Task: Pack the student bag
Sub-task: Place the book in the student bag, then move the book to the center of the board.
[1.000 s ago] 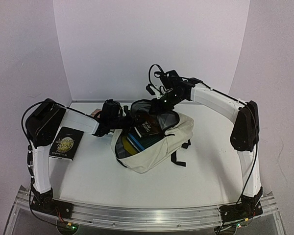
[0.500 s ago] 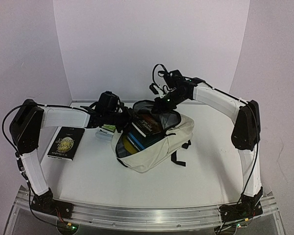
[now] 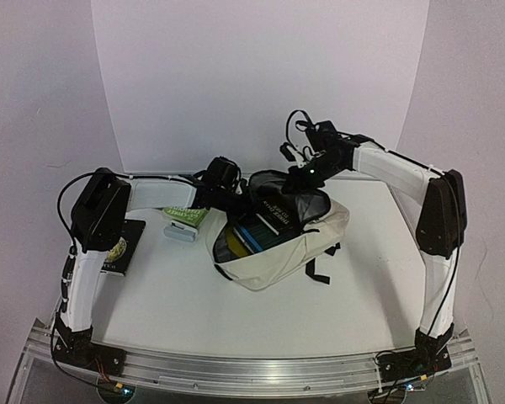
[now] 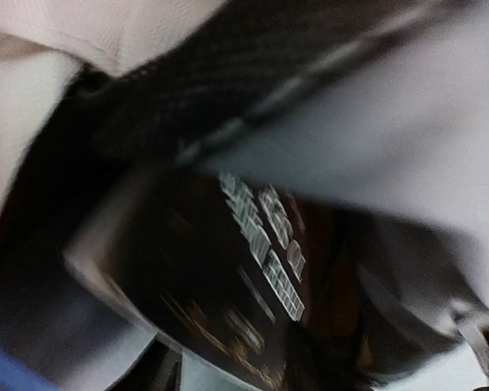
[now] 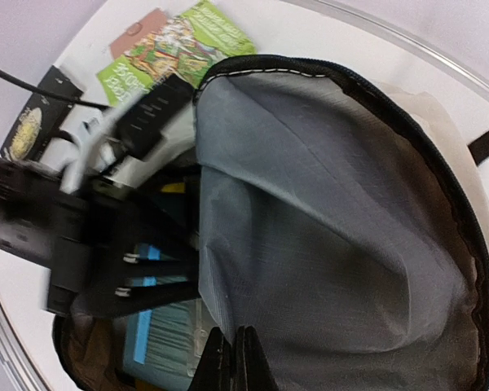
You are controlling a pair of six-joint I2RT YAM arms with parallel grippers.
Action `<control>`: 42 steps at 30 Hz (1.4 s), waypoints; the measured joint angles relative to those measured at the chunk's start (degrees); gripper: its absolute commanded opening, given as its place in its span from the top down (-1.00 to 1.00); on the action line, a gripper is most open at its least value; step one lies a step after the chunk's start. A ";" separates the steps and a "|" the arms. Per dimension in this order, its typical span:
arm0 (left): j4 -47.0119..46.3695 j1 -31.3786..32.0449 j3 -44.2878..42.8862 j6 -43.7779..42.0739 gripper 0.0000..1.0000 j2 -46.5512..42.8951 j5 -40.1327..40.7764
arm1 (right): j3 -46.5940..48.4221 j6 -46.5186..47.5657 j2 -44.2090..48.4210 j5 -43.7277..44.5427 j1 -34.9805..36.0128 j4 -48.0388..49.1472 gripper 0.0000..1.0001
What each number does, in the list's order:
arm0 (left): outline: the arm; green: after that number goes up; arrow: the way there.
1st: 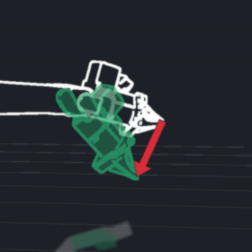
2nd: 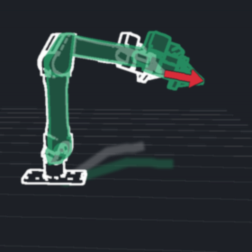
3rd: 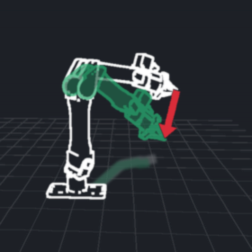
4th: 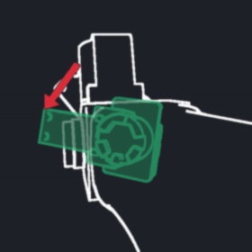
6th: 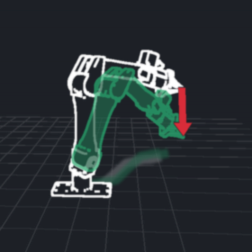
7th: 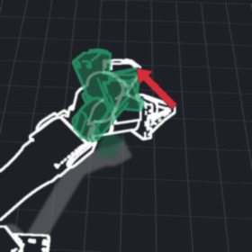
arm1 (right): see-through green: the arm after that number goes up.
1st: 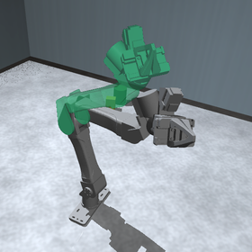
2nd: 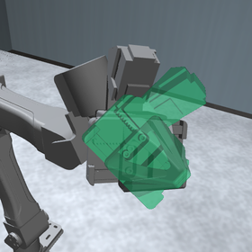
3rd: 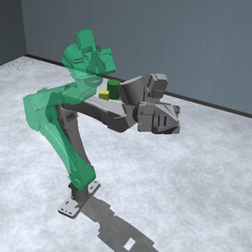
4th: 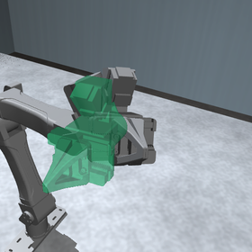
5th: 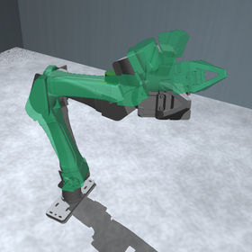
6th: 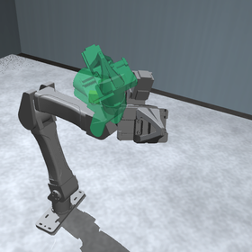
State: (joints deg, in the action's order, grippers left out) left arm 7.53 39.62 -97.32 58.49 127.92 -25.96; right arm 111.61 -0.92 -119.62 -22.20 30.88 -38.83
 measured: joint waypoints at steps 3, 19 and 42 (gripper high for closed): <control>3.64 1.65 -3.49 -3.91 -0.29 -0.61 -0.32 | -4.46 1.99 3.62 0.04 -3.45 -0.20 1.00; 19.64 -16.73 6.34 -15.68 -0.99 -22.23 3.03 | -17.24 16.37 12.85 3.06 -11.44 -5.11 -0.48; 33.62 -25.43 -19.62 -31.25 -0.97 8.15 10.36 | -12.55 9.27 19.72 1.18 -17.77 -8.83 -0.97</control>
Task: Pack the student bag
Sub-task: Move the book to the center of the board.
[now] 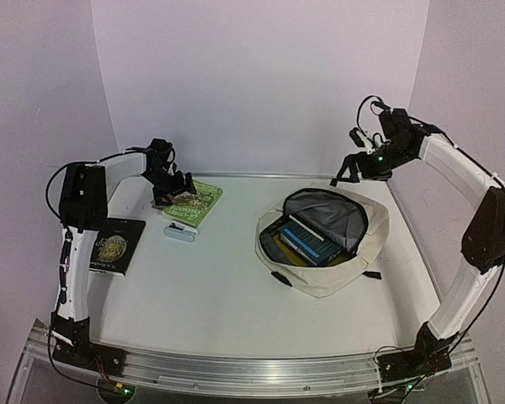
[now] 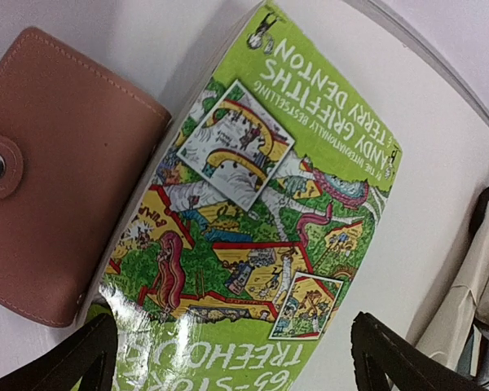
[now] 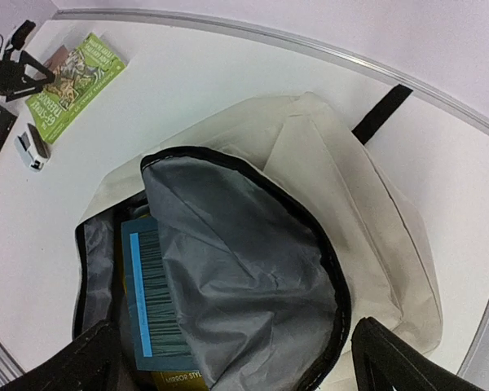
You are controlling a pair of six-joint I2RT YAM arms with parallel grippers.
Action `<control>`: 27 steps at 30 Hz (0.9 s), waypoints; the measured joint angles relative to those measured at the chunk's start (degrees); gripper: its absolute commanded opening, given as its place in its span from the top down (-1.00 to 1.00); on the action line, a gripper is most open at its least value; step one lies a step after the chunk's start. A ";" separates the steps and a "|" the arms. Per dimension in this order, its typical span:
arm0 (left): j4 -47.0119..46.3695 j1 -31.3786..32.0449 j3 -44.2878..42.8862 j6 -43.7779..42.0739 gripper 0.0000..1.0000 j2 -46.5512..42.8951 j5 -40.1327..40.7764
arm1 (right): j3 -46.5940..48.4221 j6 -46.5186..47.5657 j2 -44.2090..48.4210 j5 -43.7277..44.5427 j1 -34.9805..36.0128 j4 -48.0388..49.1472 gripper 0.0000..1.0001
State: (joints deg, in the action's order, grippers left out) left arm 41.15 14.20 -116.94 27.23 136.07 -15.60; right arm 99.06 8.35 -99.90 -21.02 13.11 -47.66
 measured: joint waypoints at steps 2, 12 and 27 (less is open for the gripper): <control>0.46 0.05 -1.18 -0.77 -0.87 0.27 0.24 | 0.17 -0.85 0.01 -1.67 -1.46 -0.13 -0.97; 1.98 3.50 -5.61 -4.88 -0.70 3.84 0.69 | 0.17 -1.71 0.01 -10.04 -2.17 0.01 -0.97; 4.46 0.31 -7.45 -5.19 -0.92 3.72 3.18 | -3.80 -2.87 0.58 -11.84 -1.86 1.99 -0.97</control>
State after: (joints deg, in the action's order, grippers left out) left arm 45.61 14.50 -124.39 22.04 139.79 -12.42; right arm 95.26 5.48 -99.32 -32.85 11.24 -45.67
